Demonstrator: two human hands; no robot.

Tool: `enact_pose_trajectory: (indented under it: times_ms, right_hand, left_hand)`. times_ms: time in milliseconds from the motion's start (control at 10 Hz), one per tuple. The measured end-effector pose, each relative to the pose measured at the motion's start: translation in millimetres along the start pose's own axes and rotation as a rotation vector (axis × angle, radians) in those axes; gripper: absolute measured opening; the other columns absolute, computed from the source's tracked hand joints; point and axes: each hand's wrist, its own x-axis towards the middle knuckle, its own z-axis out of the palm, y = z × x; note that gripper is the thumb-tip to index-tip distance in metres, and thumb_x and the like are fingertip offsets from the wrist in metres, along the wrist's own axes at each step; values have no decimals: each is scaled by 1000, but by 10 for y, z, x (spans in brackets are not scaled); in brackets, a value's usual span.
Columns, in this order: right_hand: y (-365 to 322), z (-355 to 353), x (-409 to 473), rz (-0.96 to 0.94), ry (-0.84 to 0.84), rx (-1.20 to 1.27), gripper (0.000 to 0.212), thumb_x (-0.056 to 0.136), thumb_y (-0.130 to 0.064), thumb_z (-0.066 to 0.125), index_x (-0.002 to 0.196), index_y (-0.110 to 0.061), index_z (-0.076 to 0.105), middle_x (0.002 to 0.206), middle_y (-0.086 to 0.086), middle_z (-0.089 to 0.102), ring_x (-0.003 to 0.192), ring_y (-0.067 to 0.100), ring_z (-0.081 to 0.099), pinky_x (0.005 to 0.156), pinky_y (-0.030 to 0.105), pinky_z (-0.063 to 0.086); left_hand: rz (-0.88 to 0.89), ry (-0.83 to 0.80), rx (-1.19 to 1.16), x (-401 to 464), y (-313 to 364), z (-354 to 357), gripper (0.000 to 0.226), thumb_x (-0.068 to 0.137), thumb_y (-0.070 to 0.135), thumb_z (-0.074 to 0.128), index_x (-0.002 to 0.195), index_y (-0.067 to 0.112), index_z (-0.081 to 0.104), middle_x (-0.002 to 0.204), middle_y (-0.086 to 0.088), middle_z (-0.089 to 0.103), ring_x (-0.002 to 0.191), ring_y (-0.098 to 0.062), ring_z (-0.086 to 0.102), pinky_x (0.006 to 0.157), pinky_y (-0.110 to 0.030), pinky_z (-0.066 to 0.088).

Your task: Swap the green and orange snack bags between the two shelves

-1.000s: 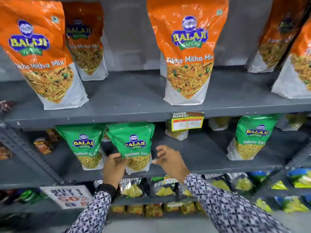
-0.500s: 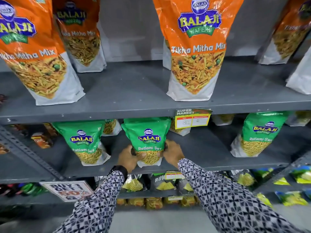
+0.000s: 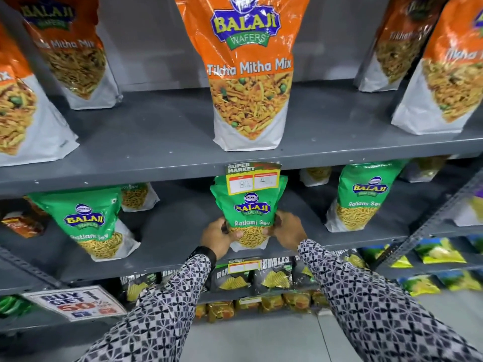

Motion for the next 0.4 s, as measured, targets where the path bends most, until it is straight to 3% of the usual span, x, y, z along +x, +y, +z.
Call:
enact_pose_trajectory:
  times_ms: [300,400]
  right_hand:
    - [22,31,-32,4,15,-74,52,81,-23,88,128,-13,67,122,9,79,114,31,74,101,38,57]
    - [59,23,-49,1,99,-53,64,81,-28,88,138,-15,61,128,10,76,120,32,71,101,41,57]
  left_hand:
    - [6,0,38,-103,14,8,50,88,32,81,132,20,61,132,-2,75,122,-23,71,102,-39,56]
    - [31,65,69,-205,27,4,71,91,41,76,152,21,46,142,-4,69,132,-27,65,105,-39,53]
